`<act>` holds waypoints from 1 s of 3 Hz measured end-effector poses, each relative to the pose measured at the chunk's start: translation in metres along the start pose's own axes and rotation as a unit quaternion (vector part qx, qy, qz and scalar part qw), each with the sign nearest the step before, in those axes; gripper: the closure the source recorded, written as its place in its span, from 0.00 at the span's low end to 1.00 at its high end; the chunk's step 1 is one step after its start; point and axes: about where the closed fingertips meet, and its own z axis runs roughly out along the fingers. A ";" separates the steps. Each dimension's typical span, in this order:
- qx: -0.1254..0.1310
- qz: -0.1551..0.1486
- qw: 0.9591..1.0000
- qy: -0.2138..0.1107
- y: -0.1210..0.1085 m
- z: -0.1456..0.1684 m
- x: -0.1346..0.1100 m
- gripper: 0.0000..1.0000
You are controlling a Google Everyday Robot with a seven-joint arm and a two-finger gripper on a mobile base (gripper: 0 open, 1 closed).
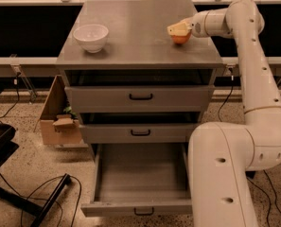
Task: Pick orange from bottom drawer and place on counter
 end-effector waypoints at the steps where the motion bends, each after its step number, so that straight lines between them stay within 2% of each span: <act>1: 0.000 0.000 1.000 0.000 0.000 0.000 0.000 0.50; 2: 0.000 0.000 1.000 0.000 0.000 0.000 0.000 0.19; 3: 0.000 0.000 1.000 0.000 0.000 0.000 0.000 0.00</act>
Offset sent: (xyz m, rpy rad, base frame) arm 0.0000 0.0000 0.0000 0.0000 0.0000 0.0000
